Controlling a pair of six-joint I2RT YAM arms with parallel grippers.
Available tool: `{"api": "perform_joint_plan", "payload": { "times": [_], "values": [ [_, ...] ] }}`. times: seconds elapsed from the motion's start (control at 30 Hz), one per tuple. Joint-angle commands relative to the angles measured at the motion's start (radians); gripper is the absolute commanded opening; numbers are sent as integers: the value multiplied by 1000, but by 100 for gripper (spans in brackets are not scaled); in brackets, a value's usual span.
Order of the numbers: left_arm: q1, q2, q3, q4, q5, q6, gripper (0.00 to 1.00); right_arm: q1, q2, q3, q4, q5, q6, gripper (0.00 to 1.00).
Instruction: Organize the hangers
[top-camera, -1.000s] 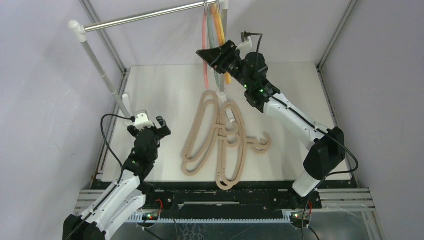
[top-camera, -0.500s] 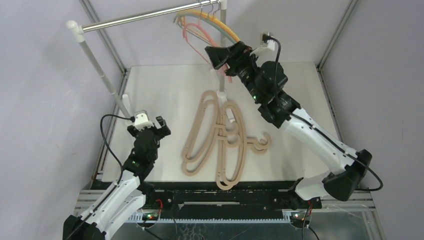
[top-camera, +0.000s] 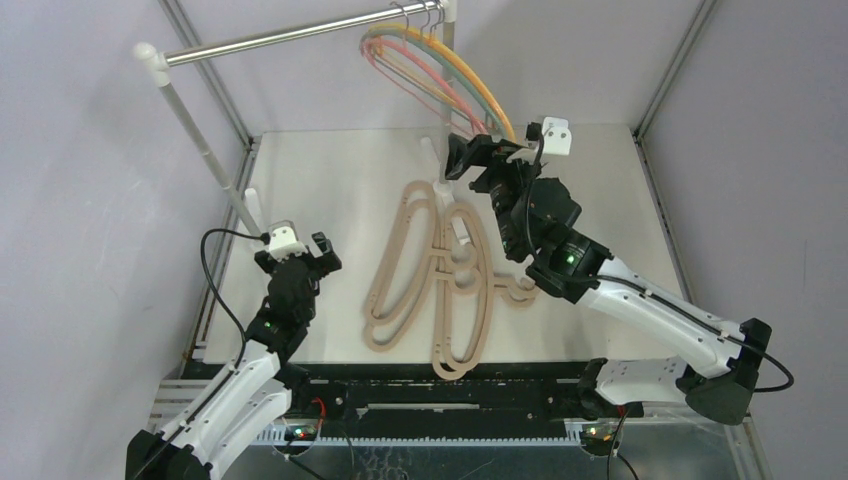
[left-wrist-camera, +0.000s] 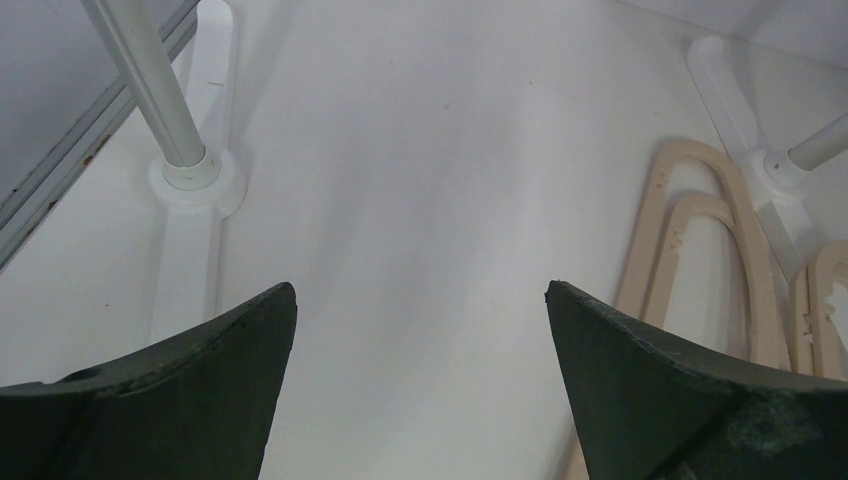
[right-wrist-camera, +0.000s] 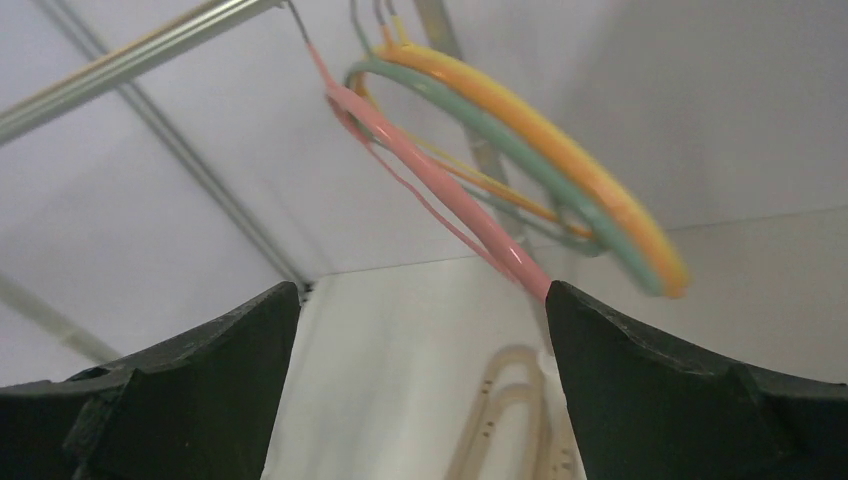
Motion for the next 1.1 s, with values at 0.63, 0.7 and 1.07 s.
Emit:
{"api": "perform_joint_plan", "payload": {
  "times": [0.63,0.7,1.07],
  "values": [
    [-4,10,-9,37,-11,7,99,234,-168,-161,-580,315,279,88],
    [-5,13,-7,36,-12,10,100,281,-172,-217,-699,319,428,84],
    [-11,59,28,20,84,52,99,368,-122,-416,-801,233,821,79]
  ]
}}
